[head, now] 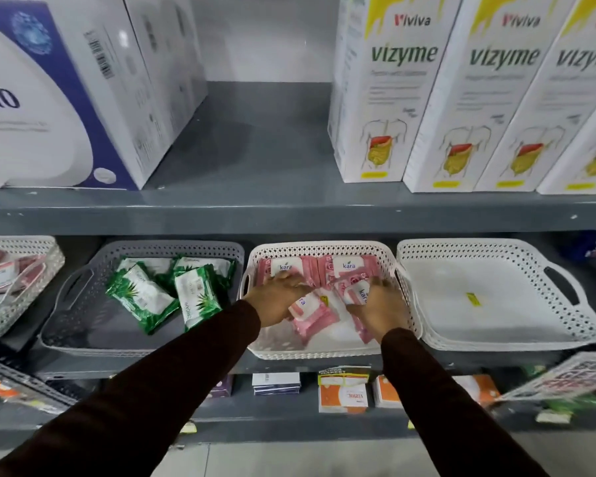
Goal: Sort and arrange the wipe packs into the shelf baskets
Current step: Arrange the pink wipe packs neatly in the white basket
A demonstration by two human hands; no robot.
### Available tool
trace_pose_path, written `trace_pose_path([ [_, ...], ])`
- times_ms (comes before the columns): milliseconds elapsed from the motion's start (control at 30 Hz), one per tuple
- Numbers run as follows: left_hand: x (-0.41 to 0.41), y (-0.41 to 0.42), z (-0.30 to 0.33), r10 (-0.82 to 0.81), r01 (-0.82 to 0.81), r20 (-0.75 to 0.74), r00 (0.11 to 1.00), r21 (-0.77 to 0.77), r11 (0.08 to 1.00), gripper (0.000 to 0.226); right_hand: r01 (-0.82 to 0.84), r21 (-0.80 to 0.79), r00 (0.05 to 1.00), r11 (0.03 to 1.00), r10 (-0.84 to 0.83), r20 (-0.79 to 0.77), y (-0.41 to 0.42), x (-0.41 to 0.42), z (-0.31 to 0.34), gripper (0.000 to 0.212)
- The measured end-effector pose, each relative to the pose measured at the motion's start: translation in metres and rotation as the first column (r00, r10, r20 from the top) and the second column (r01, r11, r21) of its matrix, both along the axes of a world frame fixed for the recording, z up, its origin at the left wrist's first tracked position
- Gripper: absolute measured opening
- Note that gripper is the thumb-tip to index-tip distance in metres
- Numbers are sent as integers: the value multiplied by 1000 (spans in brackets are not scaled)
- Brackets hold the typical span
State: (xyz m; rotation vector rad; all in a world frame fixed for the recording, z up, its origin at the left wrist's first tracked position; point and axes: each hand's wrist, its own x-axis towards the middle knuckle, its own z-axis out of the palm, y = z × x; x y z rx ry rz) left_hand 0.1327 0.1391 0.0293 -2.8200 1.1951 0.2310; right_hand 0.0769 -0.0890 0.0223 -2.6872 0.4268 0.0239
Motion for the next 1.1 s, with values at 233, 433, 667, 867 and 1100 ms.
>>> trace_pose_path([
  [233, -27, 11, -30, 118, -117, 21, 993, -40, 992, 68, -222, -20, 964, 975, 216, -156, -12, -4, 14, 71],
  [433, -32, 7, -41, 249, -249, 7, 969, 50, 967, 78, -317, 16, 933, 948, 315, -177, -22, 1, 18, 67],
  [667, -22, 0, -47, 473, -473, -5, 881, -35, 880, 66, -366, 200, 906, 909, 397, -146, -37, 9, 12, 68],
  [867, -20, -20, -42, 435, -441, -76, 897, -186, 878, 69, -414, 189, 892, 890, 438, -109, -36, 10, 0, 74],
  [1100, -20, -11, -45, 415, -423, -93, 905, -296, 856, 65, -513, 89, 849, 854, 520, -95, -25, 5, -13, 80],
])
